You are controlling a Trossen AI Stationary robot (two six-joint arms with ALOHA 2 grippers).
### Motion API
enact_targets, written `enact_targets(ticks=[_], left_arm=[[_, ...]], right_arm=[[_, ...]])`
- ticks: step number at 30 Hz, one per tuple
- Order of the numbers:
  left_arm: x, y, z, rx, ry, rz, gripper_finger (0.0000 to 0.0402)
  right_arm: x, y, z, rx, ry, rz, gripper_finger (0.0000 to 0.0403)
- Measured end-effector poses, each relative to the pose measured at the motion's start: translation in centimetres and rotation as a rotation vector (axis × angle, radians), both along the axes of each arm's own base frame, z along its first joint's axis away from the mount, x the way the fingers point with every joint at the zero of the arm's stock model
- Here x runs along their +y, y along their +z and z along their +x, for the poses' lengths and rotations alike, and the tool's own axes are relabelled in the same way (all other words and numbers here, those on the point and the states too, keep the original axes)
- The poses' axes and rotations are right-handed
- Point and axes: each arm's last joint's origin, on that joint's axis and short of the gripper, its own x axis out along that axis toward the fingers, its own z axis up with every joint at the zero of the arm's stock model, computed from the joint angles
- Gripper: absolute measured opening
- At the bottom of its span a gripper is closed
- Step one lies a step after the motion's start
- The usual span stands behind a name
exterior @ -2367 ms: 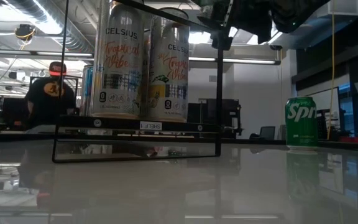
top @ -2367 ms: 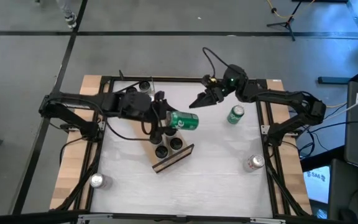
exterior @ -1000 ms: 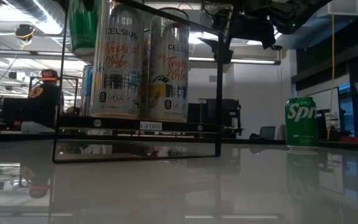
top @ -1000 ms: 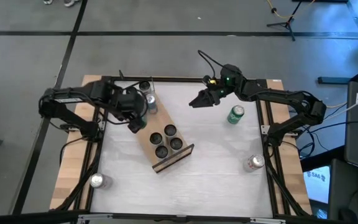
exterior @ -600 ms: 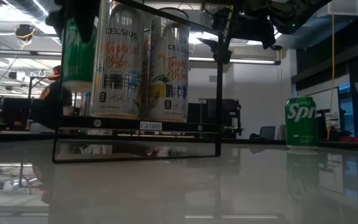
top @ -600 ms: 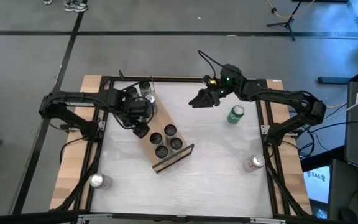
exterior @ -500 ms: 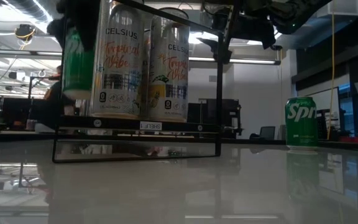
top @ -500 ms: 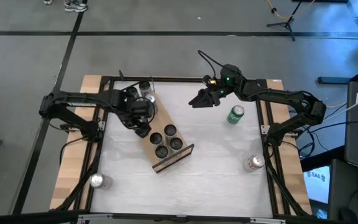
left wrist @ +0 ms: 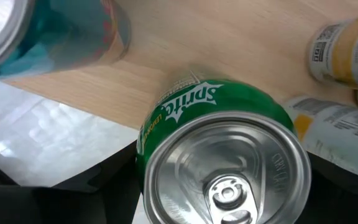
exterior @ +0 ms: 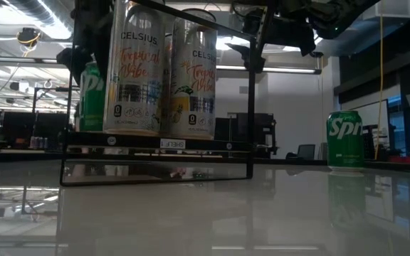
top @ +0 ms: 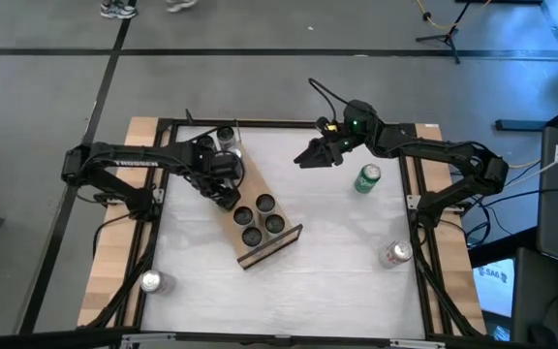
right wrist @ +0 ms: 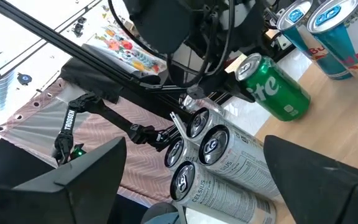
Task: Place canned beverage on shelf
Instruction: Put the green soda can on the shelf
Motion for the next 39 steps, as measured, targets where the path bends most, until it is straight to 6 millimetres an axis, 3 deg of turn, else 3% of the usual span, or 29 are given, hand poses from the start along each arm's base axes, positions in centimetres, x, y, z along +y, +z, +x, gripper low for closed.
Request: enact_targets(ticks=[10,20,39], left_arm=[[0.27,-0.54,-0.12,0.005,0.016,0.007,0.0293],[0.42,-0.56,-0.12,0.011,0.026,0.061,0.0330],[0.54,-0.56,-0.12,0.014,0.055,0.097,0.0333]], right_arm=[[0.00,0.00,0.00,-0.011,0.002,-0.021,0.0374],[0.00,0.00,0.00,-0.011,0.002,-0.021,0.0374],[0.00,0.00,0.00,-0.011,0.002,-0.022,0.0374]])
